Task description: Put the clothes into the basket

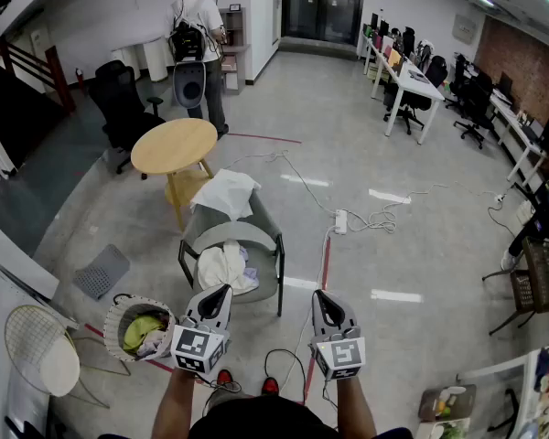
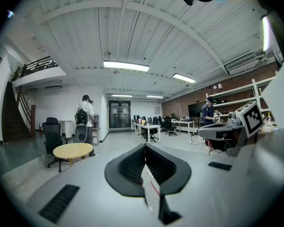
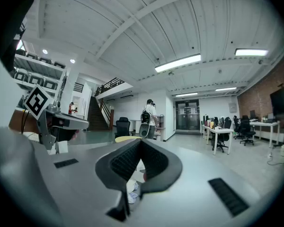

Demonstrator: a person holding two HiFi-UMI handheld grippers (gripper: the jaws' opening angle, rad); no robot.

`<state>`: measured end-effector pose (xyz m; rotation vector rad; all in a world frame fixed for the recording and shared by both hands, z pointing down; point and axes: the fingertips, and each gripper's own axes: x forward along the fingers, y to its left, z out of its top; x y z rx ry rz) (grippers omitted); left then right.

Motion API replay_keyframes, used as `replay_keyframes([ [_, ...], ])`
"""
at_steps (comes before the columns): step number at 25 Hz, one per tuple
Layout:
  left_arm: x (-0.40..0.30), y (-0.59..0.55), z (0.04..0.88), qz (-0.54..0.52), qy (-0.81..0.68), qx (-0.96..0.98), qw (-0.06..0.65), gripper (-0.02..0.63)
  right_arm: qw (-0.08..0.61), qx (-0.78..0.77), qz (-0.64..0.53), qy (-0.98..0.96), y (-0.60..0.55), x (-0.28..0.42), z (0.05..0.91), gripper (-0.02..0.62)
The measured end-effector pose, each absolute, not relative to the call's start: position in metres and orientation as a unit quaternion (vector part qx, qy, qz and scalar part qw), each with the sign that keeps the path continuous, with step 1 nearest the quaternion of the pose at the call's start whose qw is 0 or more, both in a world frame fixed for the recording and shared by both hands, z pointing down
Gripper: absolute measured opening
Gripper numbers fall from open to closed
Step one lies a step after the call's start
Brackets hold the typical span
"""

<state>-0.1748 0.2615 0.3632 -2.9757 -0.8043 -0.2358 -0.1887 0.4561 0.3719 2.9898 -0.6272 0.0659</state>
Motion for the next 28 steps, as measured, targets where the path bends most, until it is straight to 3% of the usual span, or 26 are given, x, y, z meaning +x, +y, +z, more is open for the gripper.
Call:
replay_keyframes([
  [19, -0.167, 0.226, 0.381, -0.106, -0.220, -0.969, 0.031, 0.008, 0.009, 0.963, 0.040, -0.268, 0.408, -0.159, 0.392, 0.028],
  [28, -0.101, 0.183, 0.402, -0.124, -0.207, -0.970, 0.013, 0.008, 0.003, 0.954, 0.073, -0.289, 0.358, -0.090, 0.405, 0.028],
])
